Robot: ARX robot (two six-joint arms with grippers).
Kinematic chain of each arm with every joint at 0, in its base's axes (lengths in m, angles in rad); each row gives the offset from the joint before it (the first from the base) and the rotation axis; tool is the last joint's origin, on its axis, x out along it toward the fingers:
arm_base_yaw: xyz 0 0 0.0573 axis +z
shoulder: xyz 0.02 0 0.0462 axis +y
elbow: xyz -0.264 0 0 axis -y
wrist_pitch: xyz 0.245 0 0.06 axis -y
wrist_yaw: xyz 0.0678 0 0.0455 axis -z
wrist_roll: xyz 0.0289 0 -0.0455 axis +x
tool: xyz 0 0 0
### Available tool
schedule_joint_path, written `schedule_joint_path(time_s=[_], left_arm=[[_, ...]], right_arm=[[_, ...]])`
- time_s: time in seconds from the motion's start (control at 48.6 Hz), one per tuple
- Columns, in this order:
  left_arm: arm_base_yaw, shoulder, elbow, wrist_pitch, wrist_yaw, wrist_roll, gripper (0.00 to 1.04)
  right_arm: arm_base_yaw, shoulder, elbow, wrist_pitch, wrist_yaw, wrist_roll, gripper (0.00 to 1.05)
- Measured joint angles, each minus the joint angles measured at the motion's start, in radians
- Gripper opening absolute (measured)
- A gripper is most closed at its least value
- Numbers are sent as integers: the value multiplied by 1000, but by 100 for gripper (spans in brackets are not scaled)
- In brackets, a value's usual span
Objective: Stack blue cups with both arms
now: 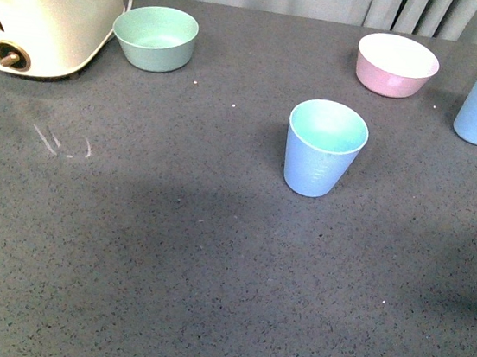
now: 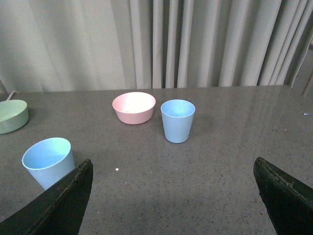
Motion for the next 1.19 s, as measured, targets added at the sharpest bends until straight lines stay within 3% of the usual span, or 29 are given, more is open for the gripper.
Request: schedule_joint_path(time_s=[0.288, 0.371, 0.432, 0.494, 1.194], left_arm=[[70, -214, -128, -94, 68, 3, 2], [87, -233, -176, -56, 86, 2, 2], [140, -286, -199, -104, 160, 4, 2], [167, -345, -208, -149, 163, 3, 2], [170, -865, -227, -618, 171, 4, 2]], right_arm=[[0, 0, 0, 0, 0, 0, 96], [0, 0, 0, 0, 0, 0, 96], [0, 0, 0, 0, 0, 0, 96], [0, 0, 0, 0, 0, 0, 96], [0, 0, 0, 0, 0, 0, 96]])
